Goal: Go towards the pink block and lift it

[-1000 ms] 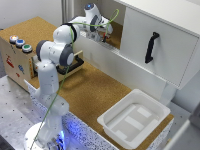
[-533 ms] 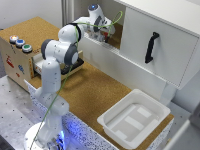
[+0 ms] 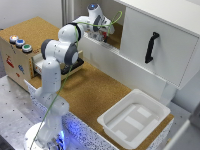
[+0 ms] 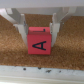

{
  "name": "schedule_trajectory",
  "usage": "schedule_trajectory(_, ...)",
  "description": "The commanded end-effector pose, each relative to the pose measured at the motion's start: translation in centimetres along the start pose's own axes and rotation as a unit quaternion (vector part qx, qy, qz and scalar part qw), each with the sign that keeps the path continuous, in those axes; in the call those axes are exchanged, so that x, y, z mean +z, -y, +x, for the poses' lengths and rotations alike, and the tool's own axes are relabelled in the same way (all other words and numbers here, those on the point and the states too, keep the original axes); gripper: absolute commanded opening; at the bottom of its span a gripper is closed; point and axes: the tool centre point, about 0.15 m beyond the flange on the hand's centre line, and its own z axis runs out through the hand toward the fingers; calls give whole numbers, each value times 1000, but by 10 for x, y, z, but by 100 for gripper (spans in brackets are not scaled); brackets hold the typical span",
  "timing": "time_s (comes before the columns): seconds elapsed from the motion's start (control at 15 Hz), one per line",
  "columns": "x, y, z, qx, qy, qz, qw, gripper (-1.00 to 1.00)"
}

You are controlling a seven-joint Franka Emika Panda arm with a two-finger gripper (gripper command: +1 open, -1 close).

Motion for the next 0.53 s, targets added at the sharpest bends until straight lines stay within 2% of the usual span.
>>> schedule_trajectory(0.0, -44, 17, -27, 0, -14, -1, 1000, -100)
schedule_trajectory(0.2, -67, 35, -44, -9, -20, 7, 1000, -100)
schedule_trajectory(0.47, -90, 58, -71, -13, -12, 10, 1000, -100)
